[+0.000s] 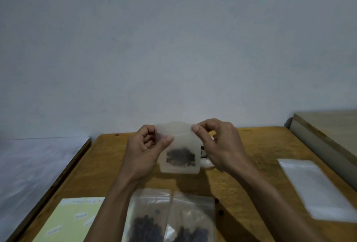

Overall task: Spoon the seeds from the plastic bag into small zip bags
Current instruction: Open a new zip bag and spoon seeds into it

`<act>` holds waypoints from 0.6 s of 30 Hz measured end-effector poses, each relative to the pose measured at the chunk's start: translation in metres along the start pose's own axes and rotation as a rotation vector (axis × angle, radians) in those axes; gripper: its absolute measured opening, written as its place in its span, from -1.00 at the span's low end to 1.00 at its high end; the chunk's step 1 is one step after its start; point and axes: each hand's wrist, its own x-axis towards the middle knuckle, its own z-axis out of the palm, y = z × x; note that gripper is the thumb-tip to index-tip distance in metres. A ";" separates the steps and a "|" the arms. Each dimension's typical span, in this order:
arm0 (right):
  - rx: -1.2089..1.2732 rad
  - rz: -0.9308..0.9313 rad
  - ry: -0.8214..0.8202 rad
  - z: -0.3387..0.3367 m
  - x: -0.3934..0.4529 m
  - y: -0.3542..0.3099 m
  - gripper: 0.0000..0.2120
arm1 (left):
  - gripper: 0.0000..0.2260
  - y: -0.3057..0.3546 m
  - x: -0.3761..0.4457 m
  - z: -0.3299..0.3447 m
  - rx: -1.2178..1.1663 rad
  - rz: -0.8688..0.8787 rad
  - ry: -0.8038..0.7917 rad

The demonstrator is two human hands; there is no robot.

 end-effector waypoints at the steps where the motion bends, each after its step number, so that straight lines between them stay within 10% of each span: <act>1: 0.073 0.026 -0.036 -0.001 0.000 0.000 -0.81 | -0.65 0.003 0.000 -0.003 -0.047 -0.014 -0.025; 6: 0.621 0.236 -0.246 0.000 -0.006 -0.005 -0.77 | -0.72 0.013 -0.008 -0.003 -0.182 -0.028 -0.082; 18: 0.604 0.278 -0.287 0.023 -0.025 -0.013 -0.90 | -0.81 0.016 -0.030 -0.010 -0.138 -0.042 -0.032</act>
